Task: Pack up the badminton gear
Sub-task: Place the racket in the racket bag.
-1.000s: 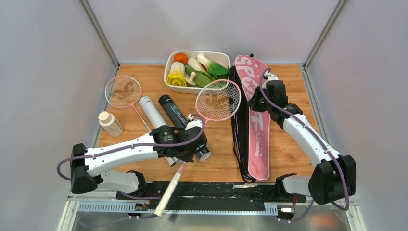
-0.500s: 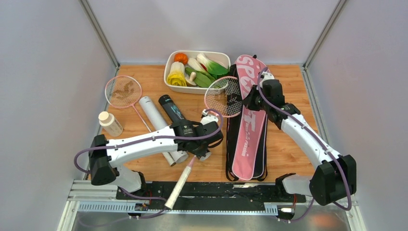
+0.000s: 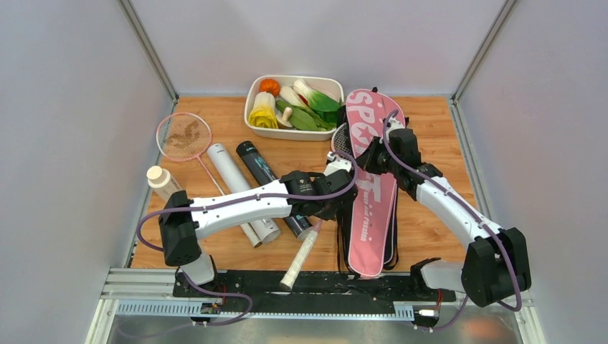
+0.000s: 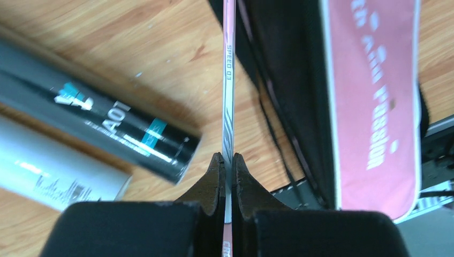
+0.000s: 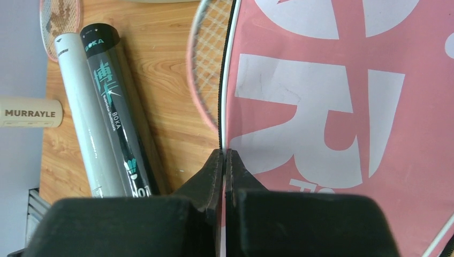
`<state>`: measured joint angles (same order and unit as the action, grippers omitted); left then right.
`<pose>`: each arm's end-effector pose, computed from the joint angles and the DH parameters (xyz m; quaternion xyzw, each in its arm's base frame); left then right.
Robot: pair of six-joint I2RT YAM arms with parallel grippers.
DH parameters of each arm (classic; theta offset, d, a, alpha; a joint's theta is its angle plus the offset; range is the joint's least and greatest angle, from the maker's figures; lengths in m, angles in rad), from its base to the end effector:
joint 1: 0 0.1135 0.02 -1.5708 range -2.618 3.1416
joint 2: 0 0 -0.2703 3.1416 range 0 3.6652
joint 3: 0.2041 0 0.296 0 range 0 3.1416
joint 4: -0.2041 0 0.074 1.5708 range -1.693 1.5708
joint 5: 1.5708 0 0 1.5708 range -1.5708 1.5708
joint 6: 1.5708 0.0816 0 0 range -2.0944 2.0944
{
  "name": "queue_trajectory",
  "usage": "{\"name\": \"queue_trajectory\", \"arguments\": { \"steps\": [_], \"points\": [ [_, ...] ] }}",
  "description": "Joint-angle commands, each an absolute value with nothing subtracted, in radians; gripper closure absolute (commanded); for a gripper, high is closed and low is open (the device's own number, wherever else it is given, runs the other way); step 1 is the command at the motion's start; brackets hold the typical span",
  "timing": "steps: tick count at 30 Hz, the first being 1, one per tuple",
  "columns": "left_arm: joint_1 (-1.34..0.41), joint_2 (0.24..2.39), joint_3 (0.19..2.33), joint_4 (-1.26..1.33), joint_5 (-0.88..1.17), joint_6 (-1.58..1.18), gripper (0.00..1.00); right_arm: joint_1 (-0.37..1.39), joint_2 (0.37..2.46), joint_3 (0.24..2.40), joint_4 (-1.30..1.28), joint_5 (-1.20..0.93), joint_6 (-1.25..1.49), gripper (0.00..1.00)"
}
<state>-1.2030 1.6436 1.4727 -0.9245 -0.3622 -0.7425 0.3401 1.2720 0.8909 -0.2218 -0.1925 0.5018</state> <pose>0.1723 -0.3669 0.2593 0.1769 0.9404 -0.0929 0.2751 0.3330 0.1344 0.2323 0.0266 0.8818 0.2669 0.3879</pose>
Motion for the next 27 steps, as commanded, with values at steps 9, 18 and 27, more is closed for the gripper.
{"name": "queue_trajectory", "arguments": {
  "steps": [9, 18, 27],
  "points": [
    [-1.157, 1.708, 1.445, -0.451, -0.402, -0.839, 1.0, 0.349, 1.171, 0.824, -0.074, -0.231, 0.633, 1.0],
    [-1.16, 1.719, 1.25, -0.077, -0.646, -0.917, 1.0, 0.35, 1.176, 0.785, -0.049, -0.232, 0.635, 1.0],
    [-1.152, 1.648, 1.193, -0.105, -0.437, -0.859, 0.52, 0.336, 1.176, 0.781, -0.045, -0.221, 0.615, 1.0]
  ]
}}
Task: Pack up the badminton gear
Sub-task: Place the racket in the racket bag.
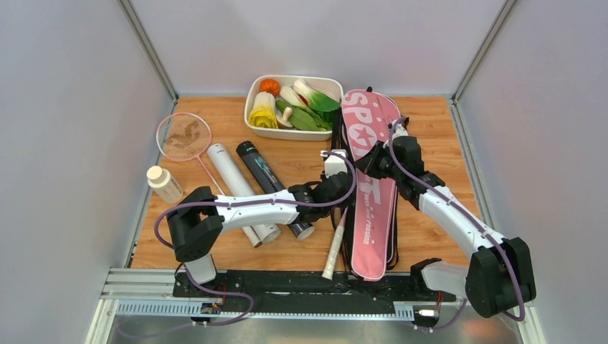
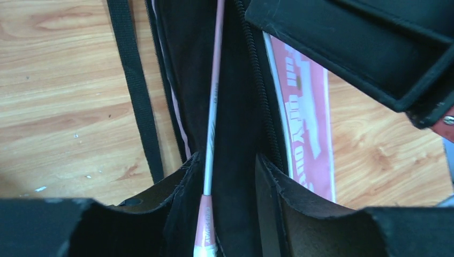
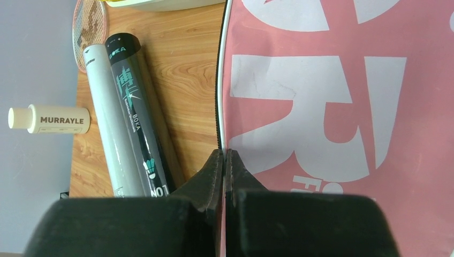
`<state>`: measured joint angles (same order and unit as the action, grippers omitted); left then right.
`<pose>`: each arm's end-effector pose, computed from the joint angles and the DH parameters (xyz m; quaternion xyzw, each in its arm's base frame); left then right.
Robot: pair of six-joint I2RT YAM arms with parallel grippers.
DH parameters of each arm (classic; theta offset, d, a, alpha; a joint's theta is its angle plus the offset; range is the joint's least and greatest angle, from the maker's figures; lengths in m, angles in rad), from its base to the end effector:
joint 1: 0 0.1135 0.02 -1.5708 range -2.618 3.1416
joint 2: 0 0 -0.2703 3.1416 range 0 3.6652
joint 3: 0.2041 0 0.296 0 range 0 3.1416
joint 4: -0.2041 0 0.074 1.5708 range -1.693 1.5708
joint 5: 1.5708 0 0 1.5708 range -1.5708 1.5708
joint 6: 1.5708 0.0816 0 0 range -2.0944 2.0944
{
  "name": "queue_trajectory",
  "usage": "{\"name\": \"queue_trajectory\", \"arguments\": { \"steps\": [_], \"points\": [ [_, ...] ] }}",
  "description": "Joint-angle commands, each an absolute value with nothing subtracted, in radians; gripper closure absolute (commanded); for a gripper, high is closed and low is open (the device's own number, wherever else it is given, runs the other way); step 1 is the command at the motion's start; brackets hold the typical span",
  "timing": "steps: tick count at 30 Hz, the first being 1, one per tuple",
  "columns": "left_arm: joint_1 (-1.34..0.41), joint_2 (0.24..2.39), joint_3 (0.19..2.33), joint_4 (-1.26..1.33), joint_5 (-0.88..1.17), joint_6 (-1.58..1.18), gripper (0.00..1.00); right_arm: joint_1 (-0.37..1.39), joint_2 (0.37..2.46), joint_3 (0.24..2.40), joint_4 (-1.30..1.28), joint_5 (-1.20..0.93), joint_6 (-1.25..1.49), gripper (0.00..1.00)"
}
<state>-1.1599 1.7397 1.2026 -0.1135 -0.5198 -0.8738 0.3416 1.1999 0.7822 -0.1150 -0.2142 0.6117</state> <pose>0.2211 -0.4059 0.1955 0.0105 0.8733 -0.2438 0.4216 0.3181 0.1315 0.2246 0.0637 0.8626 0.3088 0.3957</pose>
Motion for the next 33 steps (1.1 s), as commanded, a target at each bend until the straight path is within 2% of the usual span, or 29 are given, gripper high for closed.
{"name": "queue_trajectory", "arguments": {
  "steps": [1, 8, 14, 21, 26, 33],
  "points": [
    [-1.148, 1.61, 1.183, -0.123, -0.385, -0.855, 0.51, 0.336, 1.174, 0.781, -0.044, -0.221, 0.615, 1.0],
    [-1.118, 1.42, 1.068, -0.249, -0.075, -0.79, 0.49, 0.323, 1.172, 0.792, -0.035, -0.25, 0.61, 1.0],
    [-1.118, 1.432, 0.967, -0.252, 0.149, -0.712, 0.48, 0.319, 1.167, 0.799, -0.036, -0.283, 0.605, 1.0],
    [-1.123, 1.565, 0.945, -0.217, 0.191, -0.683, 0.37, 0.315, 1.156, 0.799, -0.04, -0.275, 0.597, 1.0],
    [-1.127, 1.613, 0.913, -0.216, 0.135, -0.665, 0.36, 0.309, 1.151, 0.802, -0.046, -0.273, 0.595, 1.0],
    [-1.129, 1.695, 0.898, -0.149, 0.168, -0.665, 0.37, 0.308, 1.149, 0.796, -0.046, -0.27, 0.592, 1.0]
  ]
}}
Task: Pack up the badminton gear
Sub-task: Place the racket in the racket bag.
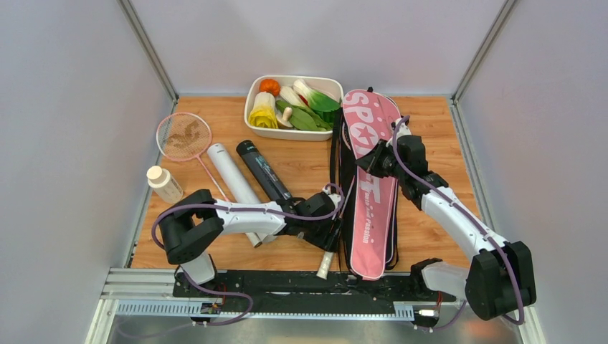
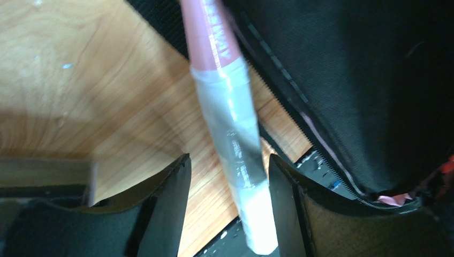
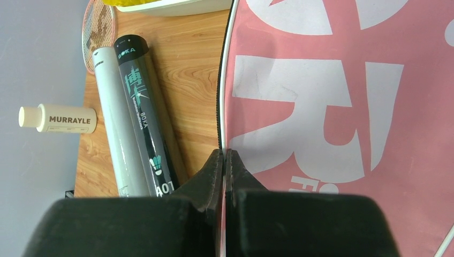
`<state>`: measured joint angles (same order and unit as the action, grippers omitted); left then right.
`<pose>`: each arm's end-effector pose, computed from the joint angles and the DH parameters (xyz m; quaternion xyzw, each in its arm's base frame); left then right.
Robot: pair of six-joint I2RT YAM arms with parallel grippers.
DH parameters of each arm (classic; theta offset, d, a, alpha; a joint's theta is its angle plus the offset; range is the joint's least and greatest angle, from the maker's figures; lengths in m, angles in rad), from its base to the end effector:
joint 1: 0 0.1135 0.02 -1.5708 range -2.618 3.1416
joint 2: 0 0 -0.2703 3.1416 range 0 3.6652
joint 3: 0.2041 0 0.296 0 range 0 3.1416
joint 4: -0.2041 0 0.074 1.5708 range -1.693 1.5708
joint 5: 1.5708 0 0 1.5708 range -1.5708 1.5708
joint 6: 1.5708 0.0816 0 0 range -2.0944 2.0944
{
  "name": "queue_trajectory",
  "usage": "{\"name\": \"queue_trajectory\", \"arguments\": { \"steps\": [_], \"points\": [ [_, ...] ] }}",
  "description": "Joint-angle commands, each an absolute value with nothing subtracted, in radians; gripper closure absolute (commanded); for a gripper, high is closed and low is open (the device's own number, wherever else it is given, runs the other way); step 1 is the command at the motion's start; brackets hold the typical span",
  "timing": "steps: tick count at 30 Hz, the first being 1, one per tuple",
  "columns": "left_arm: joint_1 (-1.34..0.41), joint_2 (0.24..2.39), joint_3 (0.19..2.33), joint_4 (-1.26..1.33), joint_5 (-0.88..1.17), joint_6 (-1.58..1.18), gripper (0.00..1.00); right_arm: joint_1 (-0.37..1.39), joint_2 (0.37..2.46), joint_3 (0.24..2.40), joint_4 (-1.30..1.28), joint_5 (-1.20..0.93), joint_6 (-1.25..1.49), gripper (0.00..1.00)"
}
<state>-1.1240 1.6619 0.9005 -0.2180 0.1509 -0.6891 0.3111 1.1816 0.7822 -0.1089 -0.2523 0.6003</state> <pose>0.1540 -0.3498 0.0977 0.2272 0.9267 -0.2733 0.1224 0.3189 0.1239 0.2317 0.0602 0.8556 0.3186 0.4036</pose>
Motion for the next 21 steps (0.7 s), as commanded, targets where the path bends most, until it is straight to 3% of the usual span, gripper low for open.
{"name": "queue_trajectory", "arguments": {
  "steps": [1, 4, 8, 10, 13, 14, 21],
  "points": [
    [-1.129, 1.699, 0.899, -0.138, 0.172, -0.665, 0.37, 0.308, 1.15, 0.795, -0.046, -0.27, 0.593, 1.0],
    [-1.13, 1.714, 0.91, -0.129, 0.178, -0.671, 0.39, 0.307, 1.151, 0.788, -0.045, -0.269, 0.594, 1.0],
    [-1.13, 1.717, 0.905, -0.097, 0.201, -0.699, 0.49, 0.305, 1.142, 0.779, -0.045, -0.263, 0.594, 1.0],
    [-1.13, 1.715, 0.907, -0.09, 0.211, -0.72, 0.59, 0.305, 1.138, 0.774, -0.045, -0.264, 0.598, 1.0],
    [-1.131, 1.691, 0.926, -0.104, 0.212, -0.757, 0.92, 0.304, 1.117, 0.75, -0.045, -0.26, 0.602, 1.0],
    [-1.131, 1.681, 0.93, -0.106, 0.208, -0.779, 0.96, 0.303, 1.11, 0.74, -0.044, -0.257, 0.604, 1.0],
    [-1.133, 1.565, 0.955, -0.03, 0.13, -0.912, 1.0, 0.302, 1.076, 0.674, -0.018, -0.274, 0.629, 1.0]
  ]
}}
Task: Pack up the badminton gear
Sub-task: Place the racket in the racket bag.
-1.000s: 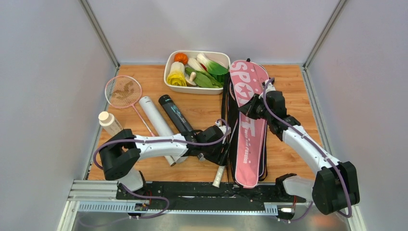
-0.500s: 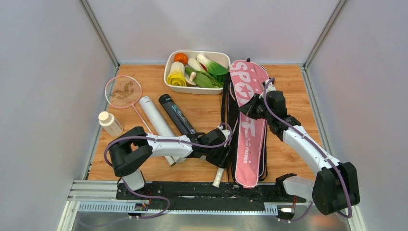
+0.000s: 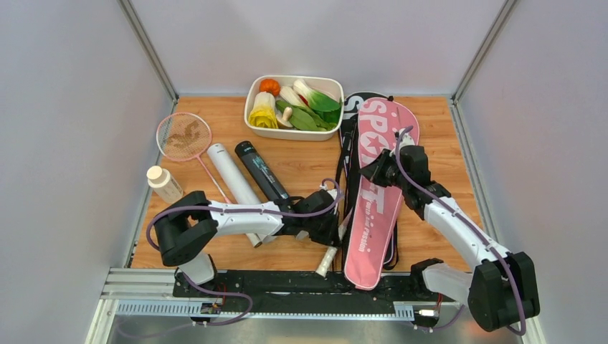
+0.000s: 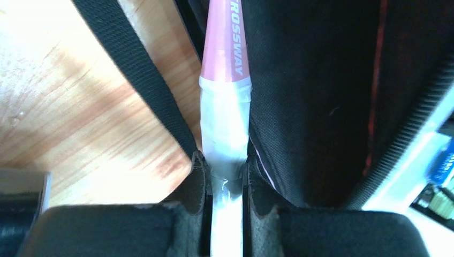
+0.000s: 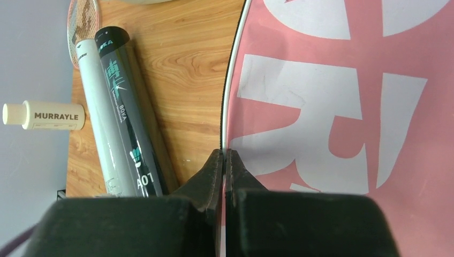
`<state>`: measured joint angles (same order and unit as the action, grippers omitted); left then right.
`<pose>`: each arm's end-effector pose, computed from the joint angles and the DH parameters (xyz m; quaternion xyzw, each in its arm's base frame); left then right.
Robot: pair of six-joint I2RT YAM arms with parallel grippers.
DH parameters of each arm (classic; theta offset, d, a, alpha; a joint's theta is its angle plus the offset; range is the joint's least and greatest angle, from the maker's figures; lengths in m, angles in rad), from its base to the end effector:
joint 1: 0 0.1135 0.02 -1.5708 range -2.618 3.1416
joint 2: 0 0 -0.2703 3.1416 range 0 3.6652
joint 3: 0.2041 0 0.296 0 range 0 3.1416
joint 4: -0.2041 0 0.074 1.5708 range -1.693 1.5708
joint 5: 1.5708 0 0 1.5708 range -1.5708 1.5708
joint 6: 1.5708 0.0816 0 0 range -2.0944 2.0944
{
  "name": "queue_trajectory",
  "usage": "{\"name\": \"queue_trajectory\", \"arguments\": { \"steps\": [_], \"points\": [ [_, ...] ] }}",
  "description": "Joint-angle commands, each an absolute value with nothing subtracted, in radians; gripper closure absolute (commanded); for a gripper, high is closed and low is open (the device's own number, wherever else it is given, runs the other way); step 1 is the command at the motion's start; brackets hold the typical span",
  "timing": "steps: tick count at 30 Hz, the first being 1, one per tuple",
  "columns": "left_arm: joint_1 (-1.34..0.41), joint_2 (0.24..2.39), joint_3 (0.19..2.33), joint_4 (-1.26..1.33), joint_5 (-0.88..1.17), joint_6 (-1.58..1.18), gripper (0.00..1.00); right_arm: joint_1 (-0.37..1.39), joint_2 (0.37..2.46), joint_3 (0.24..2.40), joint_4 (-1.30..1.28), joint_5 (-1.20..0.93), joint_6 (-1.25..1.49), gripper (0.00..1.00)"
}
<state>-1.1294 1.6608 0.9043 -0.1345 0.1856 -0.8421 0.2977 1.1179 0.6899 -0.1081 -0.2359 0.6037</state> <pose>0.1544 -0.3620 0.1075 0.1650 0.9246 -0.3250 0.1105 0.3024 0.1127 0.2125 0.0740 0.8619 0.3060 0.3975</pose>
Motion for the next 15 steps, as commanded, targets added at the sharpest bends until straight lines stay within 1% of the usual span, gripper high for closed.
{"name": "queue_trajectory", "arguments": {
  "steps": [1, 3, 6, 9, 12, 15],
  "points": [
    [-1.133, 1.567, 0.969, -0.052, 0.116, -0.913, 1.0, 0.303, 1.075, 0.67, -0.014, -0.279, 0.628, 1.0],
    [-1.135, 1.576, 1.01, -0.092, 0.088, -0.92, 1.0, 0.301, 1.075, 0.669, -0.014, -0.282, 0.62, 1.0],
    [-1.138, 1.577, 1.013, -0.053, 0.045, -0.951, 1.0, 0.299, 1.078, 0.671, -0.012, -0.288, 0.621, 1.0],
    [-1.14, 1.578, 0.983, 0.083, -0.013, -0.975, 1.0, 0.3, 1.085, 0.675, -0.01, -0.299, 0.637, 1.0],
    [-1.147, 1.6, 0.987, 0.152, -0.096, -0.965, 1.0, 0.3, 1.082, 0.668, -0.009, -0.308, 0.651, 1.0],
    [-1.153, 1.641, 1.001, 0.237, -0.134, -0.934, 1.0, 0.299, 1.081, 0.661, 0.02, -0.32, 0.667, 1.0]
  ]
}}
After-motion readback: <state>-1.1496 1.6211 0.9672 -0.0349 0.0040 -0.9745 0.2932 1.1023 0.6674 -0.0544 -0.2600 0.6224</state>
